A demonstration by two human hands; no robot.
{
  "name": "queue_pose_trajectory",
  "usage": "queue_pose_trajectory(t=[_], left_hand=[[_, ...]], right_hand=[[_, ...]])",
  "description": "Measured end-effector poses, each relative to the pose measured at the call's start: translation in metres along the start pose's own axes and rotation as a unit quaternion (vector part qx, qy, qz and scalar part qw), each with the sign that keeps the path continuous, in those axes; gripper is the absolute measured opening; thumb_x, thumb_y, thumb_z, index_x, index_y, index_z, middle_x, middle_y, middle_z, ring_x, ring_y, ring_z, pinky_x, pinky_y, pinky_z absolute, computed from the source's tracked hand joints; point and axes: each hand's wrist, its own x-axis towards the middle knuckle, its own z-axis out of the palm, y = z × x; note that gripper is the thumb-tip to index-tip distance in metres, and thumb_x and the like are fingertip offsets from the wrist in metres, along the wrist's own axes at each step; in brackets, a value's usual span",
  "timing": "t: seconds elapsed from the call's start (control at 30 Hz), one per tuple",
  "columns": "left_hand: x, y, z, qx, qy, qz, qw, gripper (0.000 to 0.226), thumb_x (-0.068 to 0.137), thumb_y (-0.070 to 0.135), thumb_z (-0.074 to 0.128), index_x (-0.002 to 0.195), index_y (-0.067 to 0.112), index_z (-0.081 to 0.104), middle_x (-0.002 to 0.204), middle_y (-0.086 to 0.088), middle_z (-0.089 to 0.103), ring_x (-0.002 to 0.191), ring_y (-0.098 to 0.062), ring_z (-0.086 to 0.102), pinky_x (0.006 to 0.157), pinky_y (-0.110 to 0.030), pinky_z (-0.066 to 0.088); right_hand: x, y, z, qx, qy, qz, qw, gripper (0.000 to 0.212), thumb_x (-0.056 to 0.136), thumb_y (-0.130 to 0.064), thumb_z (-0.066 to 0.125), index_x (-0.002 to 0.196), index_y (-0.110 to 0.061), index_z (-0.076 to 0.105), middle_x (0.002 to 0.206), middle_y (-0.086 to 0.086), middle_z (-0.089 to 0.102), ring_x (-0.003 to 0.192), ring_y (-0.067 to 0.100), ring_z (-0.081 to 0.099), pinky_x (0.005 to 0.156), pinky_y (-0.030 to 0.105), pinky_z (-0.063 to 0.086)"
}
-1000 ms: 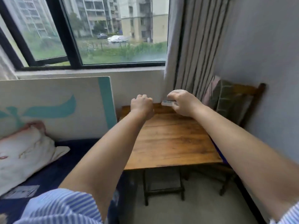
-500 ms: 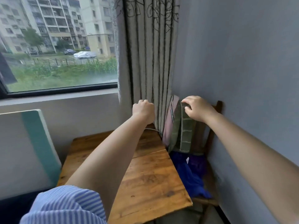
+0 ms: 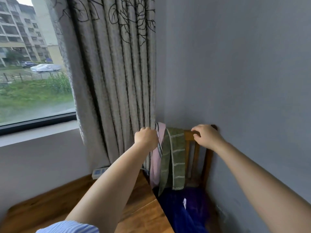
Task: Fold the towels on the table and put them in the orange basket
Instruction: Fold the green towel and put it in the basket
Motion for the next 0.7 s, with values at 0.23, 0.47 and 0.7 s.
queue_pose_trajectory(t=[0.23, 0.47, 0.7], left_hand=[[0.077, 0.01, 0.065, -0.05, -0.056, -0.038, 0.996, 0.031, 0.096, 0.017, 0.036, 0.122, 0.009, 0.052, 0.128, -0.011, 0.05, 0.116, -0.029, 0.049, 0.087, -0.036, 0.045], [0.16, 0.028, 0.118, -0.122, -0.115, -0.153, 0.974, 0.03, 0.096, 0.013, 0.035, 0.118, 0.008, 0.055, 0.123, -0.011, 0.056, 0.111, -0.026, 0.055, 0.083, -0.03, 0.045], [0.202, 0.05, 0.178, -0.263, -0.071, -0.245, 0.931, 0.026, 0.095, 0.024, 0.042, 0.105, 0.011, 0.062, 0.109, -0.009, 0.064, 0.101, -0.026, 0.059, 0.074, -0.029, 0.042]], right_hand=[[0.09, 0.046, 0.067, 0.008, -0.059, -0.011, 0.998, 0.032, 0.09, -0.022, 0.052, 0.12, -0.012, 0.057, 0.123, 0.008, 0.06, 0.111, 0.022, 0.056, 0.084, 0.023, 0.041], [0.181, 0.086, 0.145, -0.013, -0.078, -0.074, 0.994, 0.039, 0.088, -0.033, 0.054, 0.123, -0.016, 0.056, 0.123, 0.006, 0.059, 0.112, 0.022, 0.054, 0.092, 0.029, 0.041], [0.209, 0.119, 0.2, 0.074, 0.057, -0.168, 0.981, 0.033, 0.06, 0.002, 0.08, 0.092, -0.002, 0.072, 0.081, 0.015, 0.067, 0.076, 0.037, 0.063, 0.064, 0.043, 0.05]])
